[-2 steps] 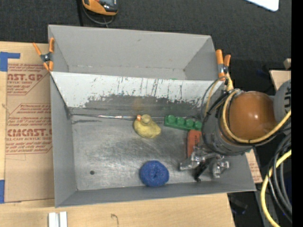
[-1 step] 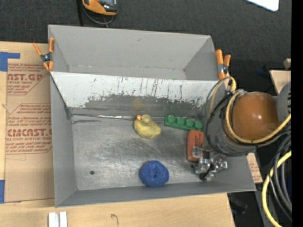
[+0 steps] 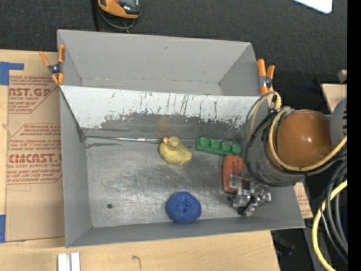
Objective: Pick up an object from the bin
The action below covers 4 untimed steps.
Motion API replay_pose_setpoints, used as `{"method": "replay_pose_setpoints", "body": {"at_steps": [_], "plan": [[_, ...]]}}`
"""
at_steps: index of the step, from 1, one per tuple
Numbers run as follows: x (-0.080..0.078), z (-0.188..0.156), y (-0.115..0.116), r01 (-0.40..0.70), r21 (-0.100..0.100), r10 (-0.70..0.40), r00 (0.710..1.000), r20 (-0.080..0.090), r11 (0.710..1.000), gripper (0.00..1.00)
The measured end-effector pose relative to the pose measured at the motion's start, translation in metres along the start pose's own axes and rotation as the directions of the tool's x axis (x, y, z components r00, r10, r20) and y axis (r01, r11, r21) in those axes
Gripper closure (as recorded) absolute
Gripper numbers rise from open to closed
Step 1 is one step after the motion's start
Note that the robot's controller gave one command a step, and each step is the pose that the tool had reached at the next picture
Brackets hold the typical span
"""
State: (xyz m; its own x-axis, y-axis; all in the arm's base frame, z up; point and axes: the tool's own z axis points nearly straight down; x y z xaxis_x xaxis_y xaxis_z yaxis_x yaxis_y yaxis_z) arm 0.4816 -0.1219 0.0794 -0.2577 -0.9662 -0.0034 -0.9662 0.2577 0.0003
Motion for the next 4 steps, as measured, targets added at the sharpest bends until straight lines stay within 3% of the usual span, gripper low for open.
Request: {"method": "replay_pose_setpoints", "body": {"at_steps": [1,3,4], "plan": [[-0.008,-0.058,0.002,0.062,-0.007,-0.062,0.998,0.0,0.998,1.0],[-0.007,-0.194,-0.007,0.067,-0.003,-0.067,0.998,0.001,0.998,1.0],[-0.008,-0.174,-0.015,0.061,0.012,-0.061,0.998,-0.002,0.998,1.0]]}}
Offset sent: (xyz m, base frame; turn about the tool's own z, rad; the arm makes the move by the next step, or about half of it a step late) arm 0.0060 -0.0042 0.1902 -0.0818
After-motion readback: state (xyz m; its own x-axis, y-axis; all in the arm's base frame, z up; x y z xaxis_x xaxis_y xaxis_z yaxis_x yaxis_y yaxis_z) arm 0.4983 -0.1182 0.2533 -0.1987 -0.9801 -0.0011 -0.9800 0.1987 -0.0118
